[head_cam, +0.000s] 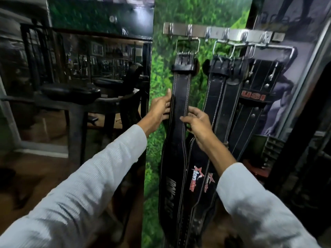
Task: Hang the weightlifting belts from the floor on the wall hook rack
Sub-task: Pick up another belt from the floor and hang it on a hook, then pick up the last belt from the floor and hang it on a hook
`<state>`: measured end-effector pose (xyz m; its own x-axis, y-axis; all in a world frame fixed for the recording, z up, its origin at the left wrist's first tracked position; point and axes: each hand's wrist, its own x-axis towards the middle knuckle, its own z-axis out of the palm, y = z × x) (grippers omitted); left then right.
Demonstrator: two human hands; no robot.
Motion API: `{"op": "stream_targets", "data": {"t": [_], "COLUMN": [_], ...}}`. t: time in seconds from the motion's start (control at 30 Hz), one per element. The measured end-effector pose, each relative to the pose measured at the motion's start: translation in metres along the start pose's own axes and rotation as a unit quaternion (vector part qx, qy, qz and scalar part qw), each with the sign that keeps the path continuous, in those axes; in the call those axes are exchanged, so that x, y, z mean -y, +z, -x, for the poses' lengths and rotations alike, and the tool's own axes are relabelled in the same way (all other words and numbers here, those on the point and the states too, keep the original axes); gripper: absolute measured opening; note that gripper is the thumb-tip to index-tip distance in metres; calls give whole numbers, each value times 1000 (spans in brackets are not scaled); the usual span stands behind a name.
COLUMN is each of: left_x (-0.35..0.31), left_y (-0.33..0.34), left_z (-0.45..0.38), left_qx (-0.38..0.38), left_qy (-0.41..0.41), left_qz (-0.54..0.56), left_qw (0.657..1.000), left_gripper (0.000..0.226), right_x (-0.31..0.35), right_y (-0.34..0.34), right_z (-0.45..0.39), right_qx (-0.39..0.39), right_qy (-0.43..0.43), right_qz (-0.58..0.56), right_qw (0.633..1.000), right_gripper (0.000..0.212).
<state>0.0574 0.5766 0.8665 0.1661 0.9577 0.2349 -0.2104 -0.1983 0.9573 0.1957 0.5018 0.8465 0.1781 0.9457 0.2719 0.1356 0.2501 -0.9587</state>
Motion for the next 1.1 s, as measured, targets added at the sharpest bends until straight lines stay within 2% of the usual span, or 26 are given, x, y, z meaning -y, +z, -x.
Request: {"op": "stream_targets", "data": {"t": [0.1, 0.2, 0.23, 0.3, 0.33, 0.4, 0.43, 0.53, 0.57, 0.6, 0.67, 0.7, 0.77, 0.83, 0.9, 1.0, 1.1], "left_x": [46, 88, 101, 127, 140, 159, 171, 209, 224, 240, 284, 311, 347, 380, 415, 482, 564], "left_y": [-14, -25, -28, -32, -32, -32, -31, -30, -34, -36, -44, -50, -54, -56, -63, -72, -87], "left_z": [14, 34, 40, 53, 61, 75, 82, 98, 103, 111, 124, 133, 163, 200, 239, 293, 337], "left_qx": [6, 6, 5, 0, -8, -33, -47, -97, -129, -158, -192, -205, -211, -171, -145, -128, -137], "left_qy": [-43, -73, -78, -107, -122, -154, -167, -181, -189, -207, -259, -285, -329, -343, -347, -417, -424], "left_qz": [-11, -43, -53, -66, -64, -73, -83, -110, -105, -100, -101, -106, -122, -130, -143, -196, -267], "left_qw": [999, 996, 996, 992, 990, 985, 981, 972, 968, 960, 941, 930, 913, 915, 915, 878, 854], "left_gripper": [39, 33, 38, 63, 71, 63, 48, 37, 34, 40, 66, 68, 51, 32, 29, 12, 20], "right_x": [-23, -53, -62, -93, -110, -152, -172, -220, -231, -249, -281, -300, -335, -374, -410, -478, -547], "right_y": [-2, -4, -4, -3, -3, -3, -3, -1, -1, -3, -7, -7, -6, -5, -6, 1, 10], "right_z": [5, 14, 19, 24, 31, 41, 47, 71, 82, 91, 106, 117, 142, 173, 210, 261, 310], "right_qx": [-6, -17, -16, -10, -5, -9, -7, 35, 51, 61, 64, 65, 88, 90, 81, 115, 148], "right_qy": [35, 58, 70, 89, 100, 135, 154, 233, 256, 278, 311, 326, 350, 373, 404, 459, 484], "right_qz": [17, 16, 21, 32, 34, 65, 98, 170, 178, 188, 199, 197, 188, 171, 148, 149, 152], "right_qw": [999, 998, 997, 995, 994, 989, 983, 957, 949, 940, 927, 922, 914, 907, 899, 869, 849], "right_gripper": [29, 34, 39, 48, 47, 28, 29, 78, 81, 77, 67, 61, 49, 40, 30, 26, 26]}}
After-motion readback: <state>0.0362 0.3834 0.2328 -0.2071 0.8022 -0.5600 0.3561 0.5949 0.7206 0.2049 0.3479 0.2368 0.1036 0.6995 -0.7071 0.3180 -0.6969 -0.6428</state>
